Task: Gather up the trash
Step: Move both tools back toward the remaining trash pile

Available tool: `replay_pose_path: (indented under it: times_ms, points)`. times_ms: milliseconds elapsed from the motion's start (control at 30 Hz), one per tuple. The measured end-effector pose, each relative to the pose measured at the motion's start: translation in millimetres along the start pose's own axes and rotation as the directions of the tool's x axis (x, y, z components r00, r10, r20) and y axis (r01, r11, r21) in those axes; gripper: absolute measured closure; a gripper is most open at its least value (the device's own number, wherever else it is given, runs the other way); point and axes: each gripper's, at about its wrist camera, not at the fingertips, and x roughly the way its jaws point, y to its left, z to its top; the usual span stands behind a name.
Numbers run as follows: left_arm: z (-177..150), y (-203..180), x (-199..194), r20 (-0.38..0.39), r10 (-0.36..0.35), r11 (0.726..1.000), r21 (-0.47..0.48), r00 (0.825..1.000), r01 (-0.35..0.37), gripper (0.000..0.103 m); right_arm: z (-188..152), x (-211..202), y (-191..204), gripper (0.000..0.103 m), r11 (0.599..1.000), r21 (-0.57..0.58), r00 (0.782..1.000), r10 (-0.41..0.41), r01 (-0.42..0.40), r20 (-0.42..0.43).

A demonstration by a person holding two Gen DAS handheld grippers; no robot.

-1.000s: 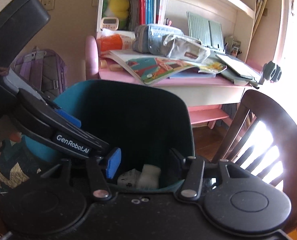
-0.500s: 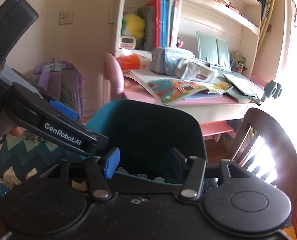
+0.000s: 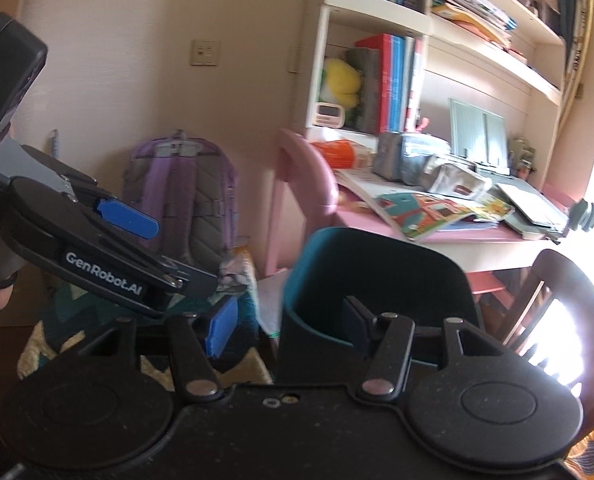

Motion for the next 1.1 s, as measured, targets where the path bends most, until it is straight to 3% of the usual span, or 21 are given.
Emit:
replay_pose_path:
  times_ms: [67, 133, 400, 700, 967, 1100]
  points:
    - [-10.2, 11.8, -9.0, 0.004, 0.011, 1.0, -0.018, 1.0, -0.011, 0.017, -0.4, 0.8, 10.9, 0.046, 1.0, -0.004, 1.0, 0.022, -0.022, -0.003]
    - [-20.6, 23.4, -16.3, 0.006, 0.027, 0.999, -0.029, 1.0, -0.026, 0.004, -1.5, 3.6, 23.5, 0.046, 0.999, -0.01, 0.999, 0.049, -0.049, -0.01]
    - [-77.8, 86.2, -32.8, 0.008, 0.076, 0.992, -0.102, 0.997, -0.075, 0.003, -21.8, 37.8, 86.1, 0.045, 0.984, -0.035, 0.981, 0.172, -0.176, -0.085]
    - [-181.9, 178.4, -25.2, -0.065, 0.159, 0.963, -0.208, 0.985, -0.169, 0.003, -80.3, 115.4, 175.7, 0.045, 0.953, -0.016, 0.931, 0.293, -0.303, -0.217]
    - [-281.8, 258.8, 7.3, -0.184, 0.184, 0.935, -0.269, 0.965, -0.23, 0.003, -129.7, 194.1, 242.7, 0.045, 0.939, 0.02, 0.881, 0.33, -0.344, -0.338]
    - [-326.1, 296.2, 26.2, -0.245, 0.204, 0.915, -0.297, 0.948, -0.274, 0.003, -159.5, 232.5, 270.2, 0.045, 0.94, 0.015, 0.854, 0.317, -0.341, -0.412]
